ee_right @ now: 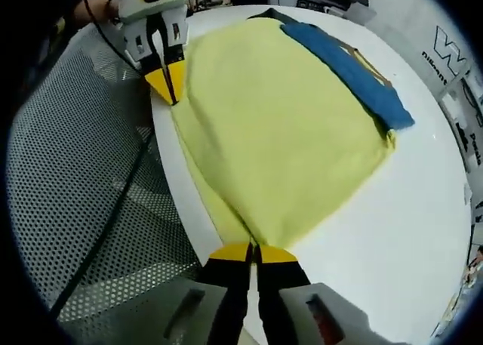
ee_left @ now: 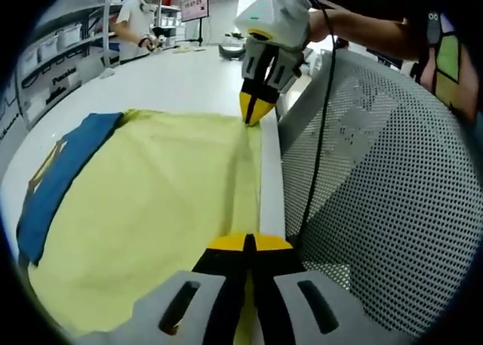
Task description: Fold the garment on the visible template until the final outline fits inside the template.
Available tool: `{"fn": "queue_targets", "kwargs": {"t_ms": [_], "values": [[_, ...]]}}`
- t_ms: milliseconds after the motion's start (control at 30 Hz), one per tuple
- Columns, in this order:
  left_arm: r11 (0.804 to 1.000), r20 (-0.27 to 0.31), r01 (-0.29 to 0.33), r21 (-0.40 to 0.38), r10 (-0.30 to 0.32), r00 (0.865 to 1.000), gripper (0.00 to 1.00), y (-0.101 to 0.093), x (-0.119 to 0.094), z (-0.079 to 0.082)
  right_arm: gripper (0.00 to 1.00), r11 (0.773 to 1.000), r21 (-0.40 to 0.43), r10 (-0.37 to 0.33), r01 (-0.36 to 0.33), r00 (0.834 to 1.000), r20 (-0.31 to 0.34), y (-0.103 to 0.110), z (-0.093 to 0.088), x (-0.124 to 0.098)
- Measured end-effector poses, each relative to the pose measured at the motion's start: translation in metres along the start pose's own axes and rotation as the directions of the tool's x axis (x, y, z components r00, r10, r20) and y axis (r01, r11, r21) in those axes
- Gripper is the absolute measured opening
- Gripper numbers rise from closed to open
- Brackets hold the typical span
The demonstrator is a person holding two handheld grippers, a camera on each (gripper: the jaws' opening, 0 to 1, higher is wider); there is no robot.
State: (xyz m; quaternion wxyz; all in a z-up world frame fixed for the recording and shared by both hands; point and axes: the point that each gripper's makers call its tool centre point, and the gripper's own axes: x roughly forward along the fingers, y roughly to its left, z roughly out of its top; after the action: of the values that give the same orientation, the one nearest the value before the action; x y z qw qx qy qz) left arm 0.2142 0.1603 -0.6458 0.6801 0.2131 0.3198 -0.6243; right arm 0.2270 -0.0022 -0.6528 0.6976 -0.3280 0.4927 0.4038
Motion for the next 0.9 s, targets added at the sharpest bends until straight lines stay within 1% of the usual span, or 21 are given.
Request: {"fn": "queue_targets", "kwargs": {"t_ms": [100, 167, 200, 233, 300, 333, 367, 400, 500, 533, 567, 633, 667, 700, 733, 767, 800, 833, 867, 900], "values": [[1.000, -0.001, -0.004, 0.016, 0.004, 1.000, 0.00, 0.000, 0.000, 0.000, 0.00, 1.000, 0.027, 0.003, -0.003, 1.000, -0.004, -0.002, -0.001, -0.006], [1.000, -0.001, -0.005, 0.017, 0.005, 1.000, 0.00, 0.000, -0.001, 0.000, 0.00, 0.997, 0.074, 0.036, -0.038, 0.999, 0.018, 0.002, 0.002, -0.013], [1.000, -0.002, -0.005, 0.014, 0.005, 1.000, 0.00, 0.000, -0.001, 0.000, 0.00, 0.997, 0.063, 0.044, -0.046, 0.999, 0.026, 0.003, 0.002, -0.017], [1.000, -0.003, -0.003, 0.010, 0.003, 1.000, 0.00, 0.000, -0.001, 0.000, 0.00, 0.998, 0.032, 0.056, -0.057, 0.998, 0.031, 0.005, 0.002, -0.021], [1.000, -0.005, 0.001, 0.011, -0.001, 1.000, 0.00, -0.001, -0.001, 0.000, 0.00, 0.996, -0.019, 0.093, -0.093, 0.996, 0.011, 0.011, -0.002, -0.026], [1.000, -0.007, 0.003, 0.009, -0.003, 1.000, 0.01, -0.001, -0.001, 0.000, 0.00, 0.995, -0.042, 0.092, -0.092, 0.996, 0.011, 0.011, -0.003, -0.027], [1.000, -0.008, 0.005, 0.007, -0.005, 1.000, 0.01, -0.001, -0.001, 0.000, 0.00, 0.995, -0.050, 0.083, -0.082, 0.996, 0.025, 0.009, -0.002, -0.026], [1.000, -0.009, 0.007, 0.004, -0.007, 1.000, 0.01, -0.001, -0.001, 0.000, 0.00, 0.995, -0.041, 0.089, -0.088, 0.996, 0.026, 0.009, -0.002, -0.026], [1.000, -0.011, 0.018, -0.003, -0.018, 1.000, 0.00, -0.002, -0.002, -0.001, 0.00, 0.993, -0.059, 0.100, -0.099, 0.995, 0.022, 0.009, -0.005, -0.018], [1.000, -0.011, 0.018, -0.006, -0.019, 1.000, 0.00, -0.002, -0.002, -0.001, 0.00, 0.993, -0.058, 0.104, -0.104, 0.994, 0.010, 0.010, -0.007, -0.016], [1.000, -0.011, 0.024, -0.016, -0.024, 1.000, 0.01, -0.003, -0.003, -0.002, 0.00, 0.992, -0.049, 0.117, -0.119, 0.993, -0.033, 0.013, -0.014, -0.015], [0.999, -0.007, 0.029, -0.020, -0.029, 1.000, 0.02, -0.004, -0.006, -0.003, 0.00, 0.993, -0.015, 0.119, -0.119, 0.993, -0.002, 0.014, -0.008, -0.016], [1.000, -0.003, 0.025, -0.011, -0.025, 1.000, 0.02, -0.004, -0.007, -0.003, 0.00, 0.992, 0.002, 0.129, -0.129, 0.991, 0.024, 0.016, -0.003, -0.019], [1.000, -0.009, 0.012, -0.004, -0.012, 1.000, 0.01, -0.002, -0.010, -0.004, 0.00, 0.990, -0.009, 0.139, -0.138, 0.990, 0.041, 0.017, 0.001, -0.025], [1.000, -0.022, 0.003, 0.002, -0.003, 1.000, 0.00, -0.001, -0.013, -0.005, 0.00, 0.988, -0.043, 0.147, -0.145, 0.988, 0.046, 0.019, 0.003, -0.028], [1.000, -0.025, -0.008, 0.014, 0.008, 1.000, 0.00, 0.001, -0.017, -0.005, 0.00, 0.986, -0.082, 0.146, -0.143, 0.989, 0.033, 0.018, 0.004, -0.032], [1.000, -0.017, -0.009, 0.009, 0.009, 1.000, 0.01, 0.000, -0.018, -0.003, 0.00, 0.990, -0.077, 0.118, -0.115, 0.992, 0.042, 0.014, 0.010, -0.038], [1.000, 0.002, -0.019, -0.007, 0.019, 1.000, 0.02, 0.002, -0.020, 0.000, 0.00, 0.994, -0.046, 0.106, -0.103, 0.992, 0.070, 0.010, 0.018, -0.041], [0.999, 0.019, -0.027, -0.036, 0.028, 0.999, 0.02, 0.003, -0.023, 0.003, 0.01, 0.993, -0.034, 0.118, -0.116, 0.989, 0.084, 0.011, 0.024, -0.048], [0.999, 0.024, -0.032, -0.040, 0.032, 0.999, 0.02, 0.004, -0.025, 0.004, 0.02, 0.992, -0.040, 0.119, -0.116, 0.990, 0.082, 0.011, 0.025, -0.050]]}}
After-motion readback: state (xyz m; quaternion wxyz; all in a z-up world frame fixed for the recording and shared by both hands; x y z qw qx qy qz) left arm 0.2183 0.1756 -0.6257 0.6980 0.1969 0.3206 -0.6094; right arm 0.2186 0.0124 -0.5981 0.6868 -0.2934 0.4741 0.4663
